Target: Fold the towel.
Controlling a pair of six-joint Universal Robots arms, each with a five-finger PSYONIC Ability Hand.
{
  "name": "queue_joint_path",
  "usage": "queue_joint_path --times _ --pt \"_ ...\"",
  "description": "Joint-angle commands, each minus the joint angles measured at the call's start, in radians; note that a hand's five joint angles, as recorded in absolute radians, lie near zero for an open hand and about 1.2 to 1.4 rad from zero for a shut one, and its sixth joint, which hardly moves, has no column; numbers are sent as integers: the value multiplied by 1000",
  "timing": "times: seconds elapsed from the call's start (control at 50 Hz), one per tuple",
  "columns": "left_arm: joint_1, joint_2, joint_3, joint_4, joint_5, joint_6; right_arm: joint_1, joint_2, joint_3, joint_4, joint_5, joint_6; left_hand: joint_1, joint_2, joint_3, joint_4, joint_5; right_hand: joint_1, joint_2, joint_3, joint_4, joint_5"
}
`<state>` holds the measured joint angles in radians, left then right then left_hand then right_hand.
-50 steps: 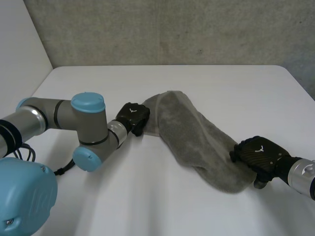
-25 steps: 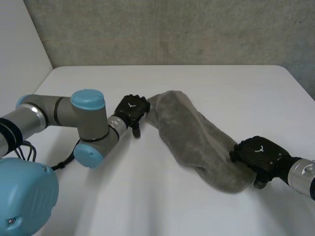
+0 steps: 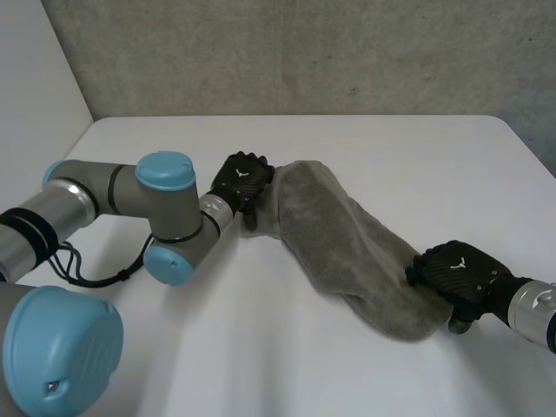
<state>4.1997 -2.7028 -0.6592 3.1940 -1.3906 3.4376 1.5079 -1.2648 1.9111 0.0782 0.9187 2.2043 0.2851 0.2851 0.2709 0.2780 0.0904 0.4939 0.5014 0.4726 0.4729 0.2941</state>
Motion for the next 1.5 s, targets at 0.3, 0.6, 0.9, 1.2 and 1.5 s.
queue_joint_path --times 0.3,0.6,0.9,1.2,1.5 --pt "-12 -35 29 -40 1 2 0 2 2 -2 0 0 447 447 462 454 468 -51 -58 -29 -30 -25" --pt "-13 -19 19 -129 1 26 -5 -2 -4 0 2 0 1111 1111 1125 1118 1131 -39 -47 -18 -18 -14" --pt "30 244 -218 -149 1 52 -3 50 -14 -20 0 2 1111 1111 1125 1118 1131 73 65 94 94 98" --pt "29 296 -330 -128 1 46 9 84 -35 -84 11 40 1111 1111 1125 1118 1131 902 895 924 923 928" --pt "94 702 -352 -204 107 -155 -6 -430 -335 -15 -50 586 1111 1111 1125 1118 1131 902 895 924 923 928"
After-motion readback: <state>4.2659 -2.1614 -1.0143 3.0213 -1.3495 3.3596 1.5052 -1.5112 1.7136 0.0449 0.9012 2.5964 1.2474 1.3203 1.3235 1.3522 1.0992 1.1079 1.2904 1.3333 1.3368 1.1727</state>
